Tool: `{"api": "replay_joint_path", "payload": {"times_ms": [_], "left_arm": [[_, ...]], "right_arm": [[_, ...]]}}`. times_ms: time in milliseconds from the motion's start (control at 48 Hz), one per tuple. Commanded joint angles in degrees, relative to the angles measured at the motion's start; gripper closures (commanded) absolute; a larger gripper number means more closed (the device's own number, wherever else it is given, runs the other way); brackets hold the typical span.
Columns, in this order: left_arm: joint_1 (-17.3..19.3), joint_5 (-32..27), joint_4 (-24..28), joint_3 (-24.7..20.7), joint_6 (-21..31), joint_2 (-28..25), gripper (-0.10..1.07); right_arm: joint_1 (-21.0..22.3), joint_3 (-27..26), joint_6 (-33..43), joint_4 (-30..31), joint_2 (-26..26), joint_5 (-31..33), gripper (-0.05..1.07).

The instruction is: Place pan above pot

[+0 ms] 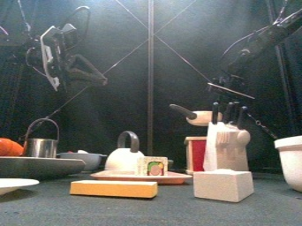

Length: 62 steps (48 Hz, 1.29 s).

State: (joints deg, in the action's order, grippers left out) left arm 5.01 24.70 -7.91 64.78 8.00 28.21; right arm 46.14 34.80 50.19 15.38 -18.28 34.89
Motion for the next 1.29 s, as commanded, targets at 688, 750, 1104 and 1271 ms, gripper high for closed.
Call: {"api": "replay_joint_path", "payload": {"times_ms": [688, 750, 1104, 1271], "left_arm": [[0.26, 0.35, 0.0, -0.7, 0.09, 0.26, 0.6], [0.18, 0.35, 0.0, -0.7, 0.09, 0.26, 0.6], [-0.09, 0.26, 0.0, -0.62, 0.09, 0.26, 0.6], [-0.18, 0.26, -0.26, -0.62, 0.09, 0.26, 0.6]], "right_arm": [[-30.15, 7.47, 0.88, -5.36, -16.96, -5.98, 0.78], [-33.22, 8.7, 0.88, -6.59, -17.05, -7.91, 0.78], [-47.02, 12.92, 2.29, -12.13, -11.78, -11.6, 0.78], [-48.43, 13.01, 9.84, -12.04, -9.32, -9.32, 0.78]]}}
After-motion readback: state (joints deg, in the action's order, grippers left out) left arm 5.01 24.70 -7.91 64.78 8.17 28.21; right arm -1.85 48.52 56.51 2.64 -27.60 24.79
